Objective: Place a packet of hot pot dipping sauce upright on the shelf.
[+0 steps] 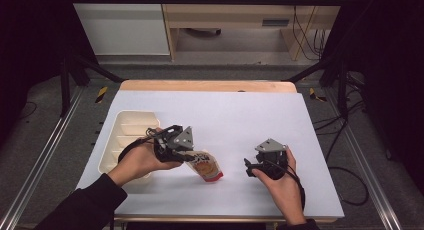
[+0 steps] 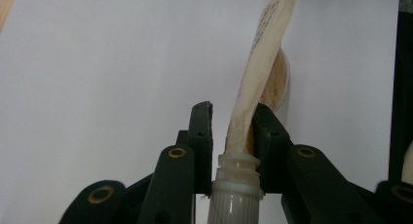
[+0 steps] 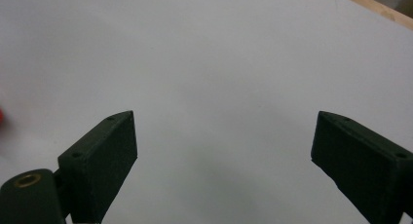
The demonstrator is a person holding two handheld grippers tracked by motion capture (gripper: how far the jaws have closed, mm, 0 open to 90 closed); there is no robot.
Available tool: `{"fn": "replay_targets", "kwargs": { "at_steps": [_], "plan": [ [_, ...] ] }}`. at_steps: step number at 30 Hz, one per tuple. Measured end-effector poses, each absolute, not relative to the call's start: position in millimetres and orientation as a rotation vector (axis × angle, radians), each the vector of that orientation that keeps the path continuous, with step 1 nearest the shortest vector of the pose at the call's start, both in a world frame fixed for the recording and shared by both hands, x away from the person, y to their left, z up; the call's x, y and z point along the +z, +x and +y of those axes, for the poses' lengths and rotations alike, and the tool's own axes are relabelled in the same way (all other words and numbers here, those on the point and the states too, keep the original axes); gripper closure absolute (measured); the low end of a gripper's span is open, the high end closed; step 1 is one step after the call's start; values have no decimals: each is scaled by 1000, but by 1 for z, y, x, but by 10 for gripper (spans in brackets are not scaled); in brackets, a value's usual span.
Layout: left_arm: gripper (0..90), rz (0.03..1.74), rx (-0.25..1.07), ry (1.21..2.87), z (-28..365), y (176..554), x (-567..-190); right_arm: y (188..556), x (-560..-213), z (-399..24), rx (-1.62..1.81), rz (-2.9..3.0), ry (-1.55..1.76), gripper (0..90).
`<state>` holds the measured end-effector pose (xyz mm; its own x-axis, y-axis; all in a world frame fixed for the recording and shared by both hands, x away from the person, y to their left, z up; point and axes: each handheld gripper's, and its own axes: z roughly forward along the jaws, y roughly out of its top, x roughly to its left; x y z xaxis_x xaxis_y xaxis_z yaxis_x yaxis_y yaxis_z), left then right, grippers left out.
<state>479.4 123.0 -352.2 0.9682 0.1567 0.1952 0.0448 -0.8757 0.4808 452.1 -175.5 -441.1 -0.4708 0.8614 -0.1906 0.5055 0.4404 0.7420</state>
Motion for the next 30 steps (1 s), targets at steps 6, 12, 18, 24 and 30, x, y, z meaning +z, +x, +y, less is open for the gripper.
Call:
{"fn": "replay_targets", "kwargs": {
  "at_steps": [6,12,18,24,30],
  "plan": [
    [733,-28,408,2731,103,474,-329,453,-443,-178,826,2130,1159,103],
    [733,-96,444,2812,106,473,-299,454,-444,-181,821,2134,1166,102],
    [733,-112,423,2812,116,476,-278,454,-445,-180,819,2132,1165,105],
    [733,-129,429,2817,117,475,-273,454,-446,-179,815,2139,1162,107],
    [733,-139,433,2831,119,475,-270,454,-446,-179,813,2144,1161,104]
  ]
}}
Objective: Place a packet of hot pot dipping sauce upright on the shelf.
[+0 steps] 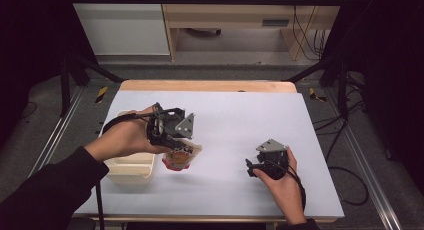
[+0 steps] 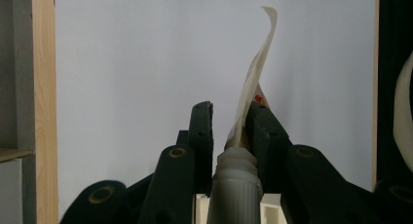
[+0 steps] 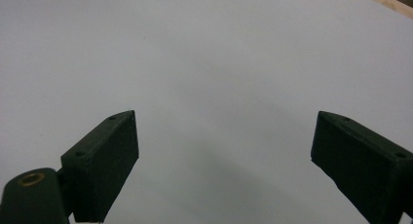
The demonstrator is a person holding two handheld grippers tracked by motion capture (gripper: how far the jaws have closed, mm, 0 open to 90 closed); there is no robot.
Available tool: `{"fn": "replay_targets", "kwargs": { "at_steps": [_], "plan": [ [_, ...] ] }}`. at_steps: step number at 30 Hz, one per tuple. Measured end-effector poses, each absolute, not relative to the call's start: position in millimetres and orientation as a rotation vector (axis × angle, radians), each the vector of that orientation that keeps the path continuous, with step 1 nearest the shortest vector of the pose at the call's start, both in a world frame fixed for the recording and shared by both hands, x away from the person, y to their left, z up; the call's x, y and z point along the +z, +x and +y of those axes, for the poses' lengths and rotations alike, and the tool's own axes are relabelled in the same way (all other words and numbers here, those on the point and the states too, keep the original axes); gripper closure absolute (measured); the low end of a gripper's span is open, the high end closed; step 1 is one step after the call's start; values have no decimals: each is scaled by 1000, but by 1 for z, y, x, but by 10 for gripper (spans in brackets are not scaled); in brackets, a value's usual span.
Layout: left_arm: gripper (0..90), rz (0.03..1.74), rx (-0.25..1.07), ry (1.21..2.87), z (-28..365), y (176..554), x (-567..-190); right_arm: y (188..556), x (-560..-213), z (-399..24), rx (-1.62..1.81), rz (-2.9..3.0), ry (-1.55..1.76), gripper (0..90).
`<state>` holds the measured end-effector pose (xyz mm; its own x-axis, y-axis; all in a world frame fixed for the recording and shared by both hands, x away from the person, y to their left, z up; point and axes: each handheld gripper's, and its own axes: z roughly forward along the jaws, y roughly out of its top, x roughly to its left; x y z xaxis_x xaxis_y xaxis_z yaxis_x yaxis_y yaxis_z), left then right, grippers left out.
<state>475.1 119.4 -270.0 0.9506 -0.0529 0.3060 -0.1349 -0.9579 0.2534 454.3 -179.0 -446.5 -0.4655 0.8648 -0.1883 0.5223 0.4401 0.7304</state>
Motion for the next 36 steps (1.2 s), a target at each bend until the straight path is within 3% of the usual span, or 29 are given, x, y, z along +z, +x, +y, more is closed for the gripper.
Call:
{"fn": "replay_targets", "kwargs": {
  "at_steps": [18,36],
  "plan": [
    [733,-83,527,2815,138,482,-243,456,-446,-183,832,2126,1213,87],
    [733,-54,567,2832,152,486,-242,457,-447,-187,847,2122,1254,98]
  ]
}}
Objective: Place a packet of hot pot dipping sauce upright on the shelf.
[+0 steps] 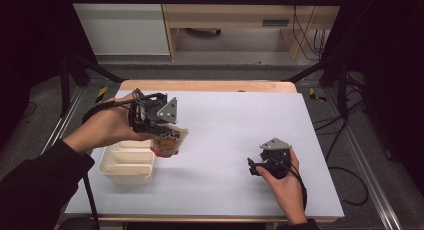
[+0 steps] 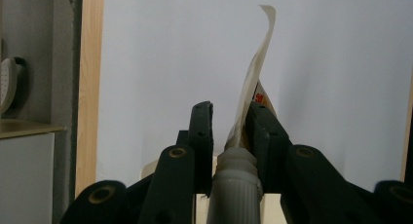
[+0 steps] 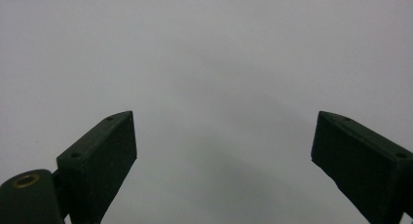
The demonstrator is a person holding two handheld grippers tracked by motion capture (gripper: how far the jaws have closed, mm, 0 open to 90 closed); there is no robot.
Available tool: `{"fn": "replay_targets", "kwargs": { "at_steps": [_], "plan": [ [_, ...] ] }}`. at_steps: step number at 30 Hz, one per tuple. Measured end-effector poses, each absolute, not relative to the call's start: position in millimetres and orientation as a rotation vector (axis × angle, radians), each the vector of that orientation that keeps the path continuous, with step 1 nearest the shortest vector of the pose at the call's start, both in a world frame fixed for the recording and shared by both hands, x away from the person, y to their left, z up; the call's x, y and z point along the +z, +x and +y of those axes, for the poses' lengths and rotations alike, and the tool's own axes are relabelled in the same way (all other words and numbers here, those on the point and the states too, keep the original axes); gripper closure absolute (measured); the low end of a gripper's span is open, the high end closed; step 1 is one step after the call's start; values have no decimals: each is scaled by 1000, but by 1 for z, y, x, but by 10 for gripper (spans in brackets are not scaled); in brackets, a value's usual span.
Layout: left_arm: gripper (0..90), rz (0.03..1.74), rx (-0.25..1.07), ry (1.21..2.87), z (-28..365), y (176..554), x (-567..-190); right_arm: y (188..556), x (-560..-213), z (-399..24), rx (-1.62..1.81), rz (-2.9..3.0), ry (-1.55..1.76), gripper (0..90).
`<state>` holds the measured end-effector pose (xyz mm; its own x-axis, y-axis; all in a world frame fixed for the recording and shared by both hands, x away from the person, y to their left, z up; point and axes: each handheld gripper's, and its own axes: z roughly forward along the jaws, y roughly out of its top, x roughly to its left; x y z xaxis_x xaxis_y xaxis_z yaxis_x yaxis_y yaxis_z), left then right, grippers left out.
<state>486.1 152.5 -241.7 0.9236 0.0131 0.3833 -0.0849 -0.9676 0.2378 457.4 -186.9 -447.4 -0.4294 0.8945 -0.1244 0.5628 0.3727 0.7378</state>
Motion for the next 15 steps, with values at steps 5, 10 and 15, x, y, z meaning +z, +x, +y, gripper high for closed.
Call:
{"fn": "replay_targets", "kwargs": {
  "at_steps": [5,10,15],
  "plan": [
    [733,-25,563,2830,160,487,-245,458,-448,-188,847,2122,1257,98],
    [733,-12,566,2828,165,487,-246,457,-448,-187,840,2123,1259,98],
    [733,-2,582,2821,172,487,-240,458,-448,-189,839,2123,1252,99]
  ]
}}
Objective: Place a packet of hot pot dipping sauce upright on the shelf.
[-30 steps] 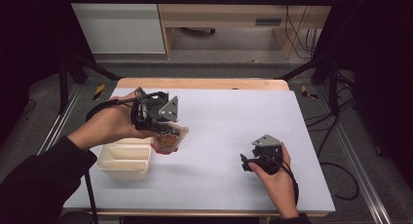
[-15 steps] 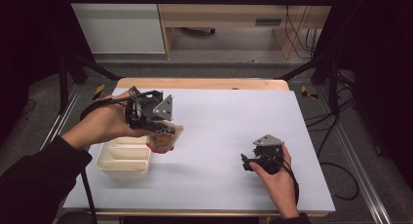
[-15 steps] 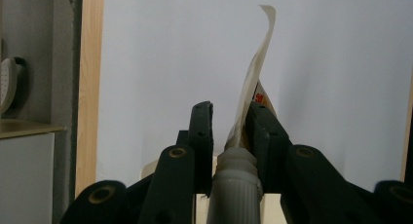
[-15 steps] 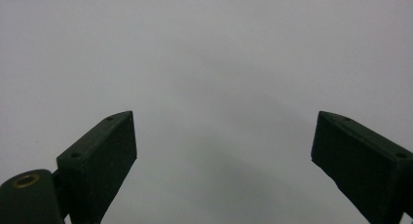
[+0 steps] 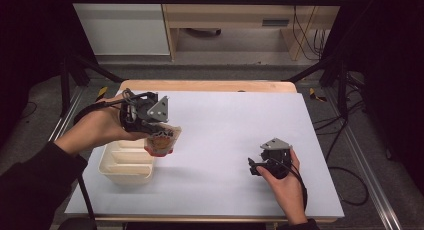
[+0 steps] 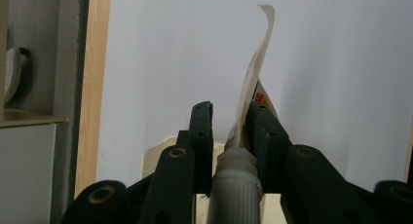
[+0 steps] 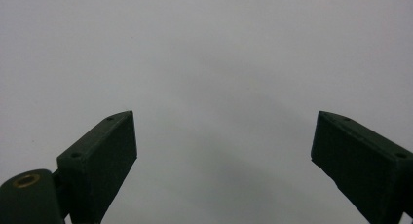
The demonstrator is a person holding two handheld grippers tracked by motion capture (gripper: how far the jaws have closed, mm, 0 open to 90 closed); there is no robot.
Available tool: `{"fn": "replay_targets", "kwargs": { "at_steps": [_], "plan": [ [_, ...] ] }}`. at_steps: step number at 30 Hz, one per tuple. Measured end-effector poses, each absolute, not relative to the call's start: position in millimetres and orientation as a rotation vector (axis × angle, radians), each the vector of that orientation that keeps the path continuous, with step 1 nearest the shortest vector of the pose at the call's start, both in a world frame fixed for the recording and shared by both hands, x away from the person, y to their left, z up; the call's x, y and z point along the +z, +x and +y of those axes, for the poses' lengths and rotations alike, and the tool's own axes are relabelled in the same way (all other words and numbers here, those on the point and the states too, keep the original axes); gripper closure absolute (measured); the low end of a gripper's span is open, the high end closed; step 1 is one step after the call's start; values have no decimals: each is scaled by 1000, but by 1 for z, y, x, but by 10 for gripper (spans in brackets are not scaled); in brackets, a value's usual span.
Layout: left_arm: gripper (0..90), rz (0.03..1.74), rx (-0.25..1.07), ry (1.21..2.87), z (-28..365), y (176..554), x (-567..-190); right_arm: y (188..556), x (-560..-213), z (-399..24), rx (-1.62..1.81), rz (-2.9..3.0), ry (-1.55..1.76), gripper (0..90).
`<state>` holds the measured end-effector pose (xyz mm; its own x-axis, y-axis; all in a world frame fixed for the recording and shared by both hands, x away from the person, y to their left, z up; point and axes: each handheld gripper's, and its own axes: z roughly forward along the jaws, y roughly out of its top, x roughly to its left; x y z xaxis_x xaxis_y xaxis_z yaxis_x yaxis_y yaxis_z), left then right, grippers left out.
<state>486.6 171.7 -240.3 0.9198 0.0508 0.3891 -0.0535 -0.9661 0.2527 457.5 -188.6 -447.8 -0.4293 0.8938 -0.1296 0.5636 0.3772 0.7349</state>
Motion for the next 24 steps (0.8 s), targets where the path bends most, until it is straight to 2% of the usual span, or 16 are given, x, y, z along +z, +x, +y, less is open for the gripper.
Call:
{"fn": "replay_targets", "kwargs": {
  "at_steps": [24],
  "plan": [
    [733,125,581,2817,227,486,-249,459,-450,-188,822,2124,1268,101]
  ]
}}
